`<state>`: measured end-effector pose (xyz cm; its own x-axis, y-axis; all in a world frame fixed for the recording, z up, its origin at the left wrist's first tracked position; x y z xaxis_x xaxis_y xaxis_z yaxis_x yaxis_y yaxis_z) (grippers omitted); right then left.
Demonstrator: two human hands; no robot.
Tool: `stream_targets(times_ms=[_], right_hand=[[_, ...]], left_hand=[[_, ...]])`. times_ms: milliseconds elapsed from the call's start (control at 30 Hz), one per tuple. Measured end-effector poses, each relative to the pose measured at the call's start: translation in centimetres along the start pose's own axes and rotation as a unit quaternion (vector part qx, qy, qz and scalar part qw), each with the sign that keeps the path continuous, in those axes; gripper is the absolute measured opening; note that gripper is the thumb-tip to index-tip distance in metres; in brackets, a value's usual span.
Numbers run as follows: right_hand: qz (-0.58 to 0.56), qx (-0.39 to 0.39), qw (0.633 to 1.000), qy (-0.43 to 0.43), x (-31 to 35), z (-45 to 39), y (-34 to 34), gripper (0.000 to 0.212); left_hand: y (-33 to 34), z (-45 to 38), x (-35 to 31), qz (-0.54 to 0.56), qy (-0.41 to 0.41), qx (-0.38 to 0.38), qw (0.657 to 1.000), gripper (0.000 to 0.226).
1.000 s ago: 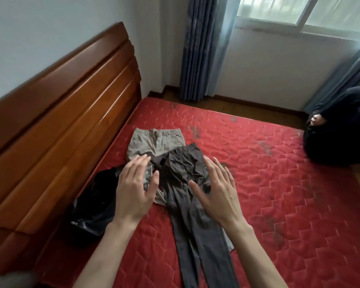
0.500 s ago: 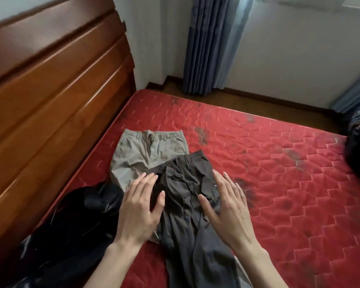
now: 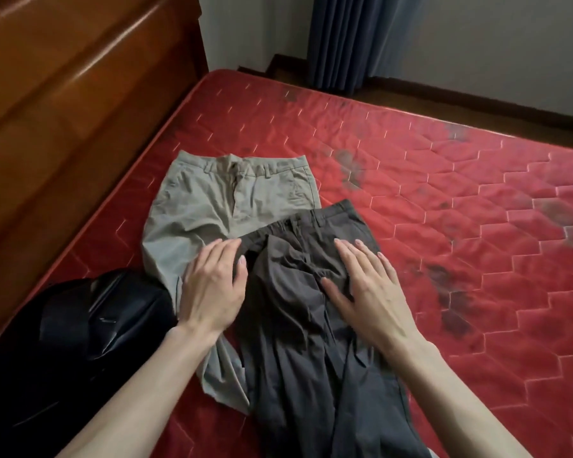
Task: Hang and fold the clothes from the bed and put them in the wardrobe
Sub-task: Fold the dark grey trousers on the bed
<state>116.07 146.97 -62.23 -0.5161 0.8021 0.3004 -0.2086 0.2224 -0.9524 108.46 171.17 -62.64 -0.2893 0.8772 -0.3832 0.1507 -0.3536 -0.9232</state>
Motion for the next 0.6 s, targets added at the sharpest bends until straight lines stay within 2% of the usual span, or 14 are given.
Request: stream_targets(times_ms=[167,367,600], right_hand=[[0.027,0.024,0.999,-0.002,-2.1,-3.9,5.2,0.063],[0.083,0.107,0.991,0.006,-5.5,-7.3,12.1,0.051],[0.101,0.181,0.975,0.078,-9.6,-10.0,15.4,0.051]], left_hand=[[5.8,-2.6,3.5,-0.024,-0.049,0.033,0.998,0.037],[10.9,-5.2,6.3,0.009,-0.172,0.109,0.979,0.038],[14.6,-7.0,9.5,-0.038,-0.277,0.167,0.945,0.053]])
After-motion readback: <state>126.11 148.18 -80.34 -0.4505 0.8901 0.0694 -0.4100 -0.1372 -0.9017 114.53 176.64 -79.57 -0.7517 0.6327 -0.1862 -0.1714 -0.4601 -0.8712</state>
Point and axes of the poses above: each hand's wrist, its own z-axis away from the middle knuckle, its own y-axis out of the palm, x = y × z, the point moved 10 cm from there along -z, towards the middle knuckle, and after that the axes turned 8 degrees about x, right-handed, at the moved point
